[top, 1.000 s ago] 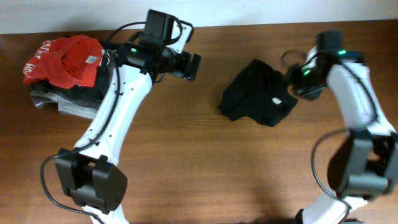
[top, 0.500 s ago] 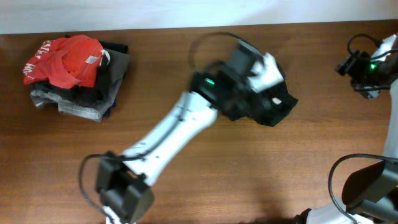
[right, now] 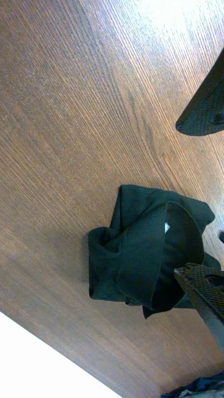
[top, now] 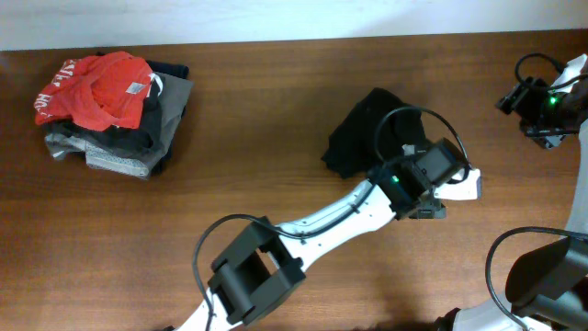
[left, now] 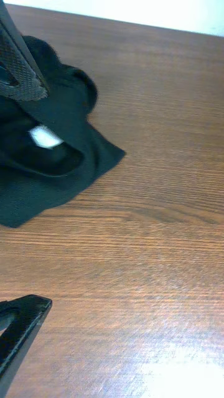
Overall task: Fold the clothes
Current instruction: 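Move the left gripper to the folded shirt and grasp it, then carry the folded shirt with the left gripper onto the left stack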
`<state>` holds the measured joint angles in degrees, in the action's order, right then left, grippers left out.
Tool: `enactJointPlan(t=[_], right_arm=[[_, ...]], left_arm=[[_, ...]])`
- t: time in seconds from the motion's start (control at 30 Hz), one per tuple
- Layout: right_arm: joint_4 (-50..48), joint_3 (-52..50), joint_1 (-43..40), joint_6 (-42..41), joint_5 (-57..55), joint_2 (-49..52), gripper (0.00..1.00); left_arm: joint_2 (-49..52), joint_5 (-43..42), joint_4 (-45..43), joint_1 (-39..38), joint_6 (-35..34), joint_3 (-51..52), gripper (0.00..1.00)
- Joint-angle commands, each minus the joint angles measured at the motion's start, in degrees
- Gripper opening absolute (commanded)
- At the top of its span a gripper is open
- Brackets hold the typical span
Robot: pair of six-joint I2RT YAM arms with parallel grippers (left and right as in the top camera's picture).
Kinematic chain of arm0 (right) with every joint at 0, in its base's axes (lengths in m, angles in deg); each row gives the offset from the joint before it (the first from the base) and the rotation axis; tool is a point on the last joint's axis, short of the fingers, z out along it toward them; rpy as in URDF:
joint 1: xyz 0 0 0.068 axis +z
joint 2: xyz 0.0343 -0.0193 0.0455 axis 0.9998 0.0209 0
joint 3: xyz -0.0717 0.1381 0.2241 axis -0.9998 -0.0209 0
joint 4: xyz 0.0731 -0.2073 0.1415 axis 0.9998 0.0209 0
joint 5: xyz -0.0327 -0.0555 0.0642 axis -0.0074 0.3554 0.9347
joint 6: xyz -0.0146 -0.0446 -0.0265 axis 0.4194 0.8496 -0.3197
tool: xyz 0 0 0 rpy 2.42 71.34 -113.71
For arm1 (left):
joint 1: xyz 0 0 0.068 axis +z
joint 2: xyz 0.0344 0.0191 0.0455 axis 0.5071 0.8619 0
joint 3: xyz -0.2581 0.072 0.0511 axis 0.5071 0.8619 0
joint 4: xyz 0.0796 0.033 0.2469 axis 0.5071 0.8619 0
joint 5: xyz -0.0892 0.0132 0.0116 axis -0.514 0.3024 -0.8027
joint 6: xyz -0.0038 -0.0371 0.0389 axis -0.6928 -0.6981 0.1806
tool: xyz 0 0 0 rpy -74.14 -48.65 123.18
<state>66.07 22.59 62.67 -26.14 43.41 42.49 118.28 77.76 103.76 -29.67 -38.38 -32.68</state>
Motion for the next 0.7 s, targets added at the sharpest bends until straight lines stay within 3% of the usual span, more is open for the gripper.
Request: enactJointPlan(t=[0.0,0.4,0.63,0.67], right_arm=[[0.1,0.0,-0.2,0.8,0.3,0.1,0.71],[1.1,0.0,-0.2,0.8,0.3,0.1,0.71],[1.7,0.0,-0.2,0.8,0.3,0.1,0.71],[1.7,0.0,-0.2,0.8,0.3,0.1,0.71]], left_arm=[[3.4,2.9,-2.5,0.3,2.3,-0.2,0.99],[8.8,5.3,-10.6,1.7,6.4,-0.2,0.91],[11.7,5.6,-10.4,4.3,6.3,-0.2,0.89],[11.7,5.6,-10.4,4.5,6.2,-0.2,0.85]])
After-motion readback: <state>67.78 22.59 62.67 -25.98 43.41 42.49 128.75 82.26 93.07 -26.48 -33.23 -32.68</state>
